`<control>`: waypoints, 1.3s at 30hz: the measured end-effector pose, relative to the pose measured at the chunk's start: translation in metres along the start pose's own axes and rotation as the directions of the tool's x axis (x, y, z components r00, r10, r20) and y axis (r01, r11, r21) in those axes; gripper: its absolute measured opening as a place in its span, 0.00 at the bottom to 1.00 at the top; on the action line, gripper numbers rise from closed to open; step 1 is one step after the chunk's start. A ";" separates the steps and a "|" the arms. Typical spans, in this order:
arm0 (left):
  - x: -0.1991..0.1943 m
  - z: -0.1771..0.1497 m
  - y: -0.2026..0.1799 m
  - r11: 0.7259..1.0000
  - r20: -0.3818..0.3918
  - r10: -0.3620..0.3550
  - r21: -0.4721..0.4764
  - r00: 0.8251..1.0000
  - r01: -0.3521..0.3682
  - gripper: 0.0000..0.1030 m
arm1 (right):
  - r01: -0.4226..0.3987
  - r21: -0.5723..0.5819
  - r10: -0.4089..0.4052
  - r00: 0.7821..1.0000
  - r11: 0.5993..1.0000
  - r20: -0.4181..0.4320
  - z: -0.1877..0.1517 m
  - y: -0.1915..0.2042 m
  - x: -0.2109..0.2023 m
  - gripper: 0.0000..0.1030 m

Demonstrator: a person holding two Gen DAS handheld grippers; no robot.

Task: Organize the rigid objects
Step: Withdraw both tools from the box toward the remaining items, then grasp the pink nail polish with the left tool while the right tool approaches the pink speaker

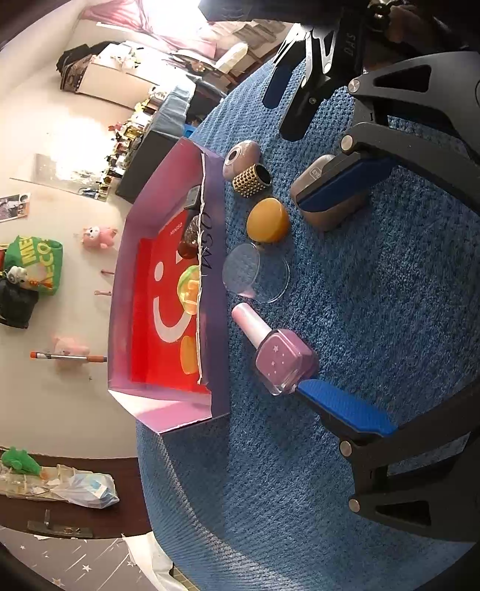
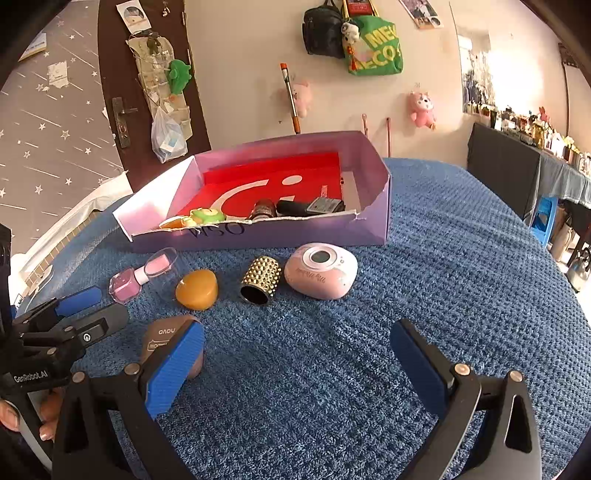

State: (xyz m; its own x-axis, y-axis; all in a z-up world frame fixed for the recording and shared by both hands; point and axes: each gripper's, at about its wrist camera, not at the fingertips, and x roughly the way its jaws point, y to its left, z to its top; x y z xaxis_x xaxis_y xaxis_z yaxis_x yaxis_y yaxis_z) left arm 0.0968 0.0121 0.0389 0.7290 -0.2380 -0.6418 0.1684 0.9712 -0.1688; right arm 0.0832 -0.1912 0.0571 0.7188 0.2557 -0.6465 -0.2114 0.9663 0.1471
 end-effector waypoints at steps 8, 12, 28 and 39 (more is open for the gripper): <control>0.001 0.014 0.015 0.998 -0.046 -0.010 0.059 0.999 0.013 0.90 | -0.009 -0.001 0.009 0.999 1.000 -0.032 0.008 -0.005 0.005 1.00; 0.004 0.020 0.023 0.996 -0.069 -0.013 0.085 0.998 0.019 0.90 | -0.027 -0.010 0.026 0.999 1.000 -0.044 0.016 -0.010 0.008 1.00; 0.031 0.039 0.028 0.975 -0.208 -0.034 0.209 0.978 0.078 0.66 | -0.100 -0.037 0.092 0.978 0.994 -0.188 0.052 -0.034 0.052 0.89; 0.046 0.037 0.033 0.974 -0.244 -0.050 0.200 0.968 0.101 0.45 | -0.108 -0.098 0.084 0.972 0.989 -0.220 0.056 -0.029 0.066 0.72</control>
State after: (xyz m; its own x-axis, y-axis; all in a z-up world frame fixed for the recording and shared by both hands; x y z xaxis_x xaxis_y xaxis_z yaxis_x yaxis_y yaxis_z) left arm 0.1608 0.0334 0.0318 0.5355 -0.2831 -0.7957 0.3708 0.9253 -0.0796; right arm 0.1742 -0.2010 0.0517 0.5350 0.3233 -0.7806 -0.3520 0.9252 0.1420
